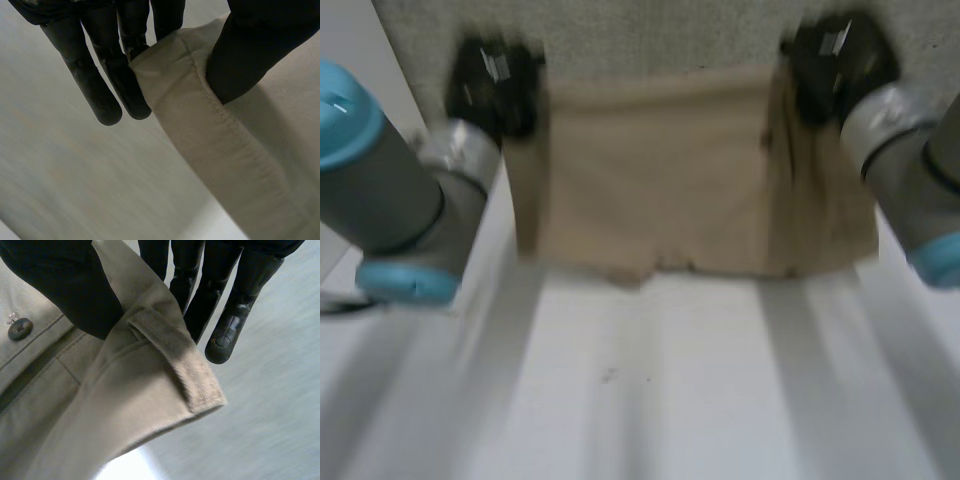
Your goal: Fold the shorts.
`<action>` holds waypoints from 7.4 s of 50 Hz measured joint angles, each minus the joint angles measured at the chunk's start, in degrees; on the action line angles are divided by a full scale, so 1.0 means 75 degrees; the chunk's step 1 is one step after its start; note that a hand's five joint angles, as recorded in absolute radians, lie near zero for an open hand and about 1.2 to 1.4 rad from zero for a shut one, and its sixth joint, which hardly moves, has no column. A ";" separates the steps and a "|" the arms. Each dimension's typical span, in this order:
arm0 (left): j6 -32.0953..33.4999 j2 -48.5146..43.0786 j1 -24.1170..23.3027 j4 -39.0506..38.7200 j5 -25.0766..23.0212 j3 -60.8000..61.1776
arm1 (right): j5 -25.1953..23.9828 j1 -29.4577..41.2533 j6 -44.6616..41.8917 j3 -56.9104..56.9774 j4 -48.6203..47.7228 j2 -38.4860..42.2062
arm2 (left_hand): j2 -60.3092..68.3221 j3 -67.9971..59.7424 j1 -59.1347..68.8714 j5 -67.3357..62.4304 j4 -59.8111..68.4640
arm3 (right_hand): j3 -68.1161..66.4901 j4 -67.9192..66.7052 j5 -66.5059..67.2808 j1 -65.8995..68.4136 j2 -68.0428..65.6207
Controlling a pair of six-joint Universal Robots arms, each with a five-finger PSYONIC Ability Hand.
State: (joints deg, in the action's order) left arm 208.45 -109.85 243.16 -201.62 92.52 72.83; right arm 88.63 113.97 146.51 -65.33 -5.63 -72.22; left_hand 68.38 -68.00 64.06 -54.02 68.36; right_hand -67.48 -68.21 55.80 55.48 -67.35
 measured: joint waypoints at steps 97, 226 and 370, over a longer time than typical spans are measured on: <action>-0.1068 0.0995 0.0570 0.2381 -0.0055 0.4142 | -0.1778 -0.0457 0.2698 -0.3910 0.0681 0.1288 | -0.1348 0.1296 -0.0778 0.0686 -0.1309 | 0.4293 0.4420 -0.4262 -0.3430 0.4344; -0.1156 0.1769 0.0335 0.2170 -0.0320 0.5813 | -0.1420 -0.0926 0.3080 -0.5895 0.0036 -0.0640 | -0.3963 0.3886 -0.3427 0.3390 -0.3999 | -0.0052 0.0002 0.0110 -0.0027 -0.0036; -0.1222 -0.0580 0.0502 -0.1462 -0.0116 0.3036 | -0.0020 0.0273 0.0020 -0.2393 -0.1851 0.1214 | 0.0035 -0.0040 0.0120 -0.0175 0.0033 | -0.0073 -0.0009 0.0138 -0.0027 -0.0076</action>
State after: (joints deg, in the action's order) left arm 199.28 -114.21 246.92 -212.59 91.65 95.60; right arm 88.48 116.02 146.66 -83.27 -19.52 -63.12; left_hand 68.64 -68.30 64.96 -55.33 68.61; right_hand -68.02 -68.28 56.84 55.28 -67.92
